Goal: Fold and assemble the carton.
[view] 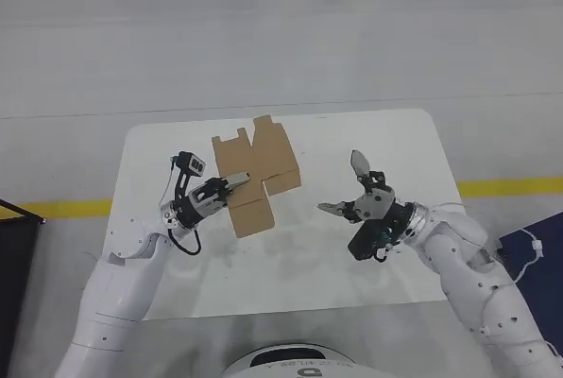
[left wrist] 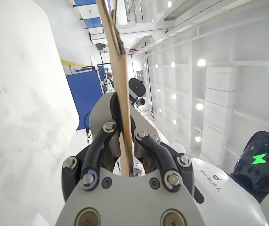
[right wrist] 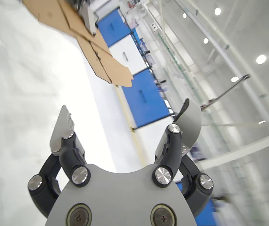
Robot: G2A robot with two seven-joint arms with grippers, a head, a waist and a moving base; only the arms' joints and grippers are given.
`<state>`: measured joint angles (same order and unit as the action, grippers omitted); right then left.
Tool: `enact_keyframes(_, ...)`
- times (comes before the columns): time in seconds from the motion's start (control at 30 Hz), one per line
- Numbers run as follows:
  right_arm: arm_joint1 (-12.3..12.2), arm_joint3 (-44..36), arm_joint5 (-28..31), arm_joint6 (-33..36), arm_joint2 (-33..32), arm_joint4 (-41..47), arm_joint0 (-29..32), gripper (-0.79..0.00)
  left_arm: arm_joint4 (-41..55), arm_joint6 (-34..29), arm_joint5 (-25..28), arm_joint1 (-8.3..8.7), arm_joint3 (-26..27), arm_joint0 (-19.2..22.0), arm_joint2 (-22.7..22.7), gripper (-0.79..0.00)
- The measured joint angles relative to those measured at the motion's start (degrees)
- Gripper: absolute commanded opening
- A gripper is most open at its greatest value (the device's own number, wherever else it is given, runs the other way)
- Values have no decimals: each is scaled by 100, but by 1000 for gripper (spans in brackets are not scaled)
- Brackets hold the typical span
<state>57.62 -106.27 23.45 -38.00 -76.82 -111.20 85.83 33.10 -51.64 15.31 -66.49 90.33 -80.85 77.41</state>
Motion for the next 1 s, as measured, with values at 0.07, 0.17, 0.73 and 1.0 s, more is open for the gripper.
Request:
enact_keyframes(0.07, -3, -4, -21, 15, -1, 438, -1, 0, 37, 41, 72, -5, -64, 35, 5, -785)
enact_keyframes(0.17, -3, -17, -353, 41, -3, 45, 18, 0, 31, 42, 155, -1, -68, 47, 29, -785)
enact_keyframes(0.73, 255, 1610, 2361, 1034, 767, 4202, -461, 0, -329, 151, 574, 0, -39, -38, -88, -785)
enact_keyframes(1.0, 369, 2392, 2781, 2512, 1274, 8921, -870, 0, -273, 220, 806, -21, -164, -8, -191, -785)
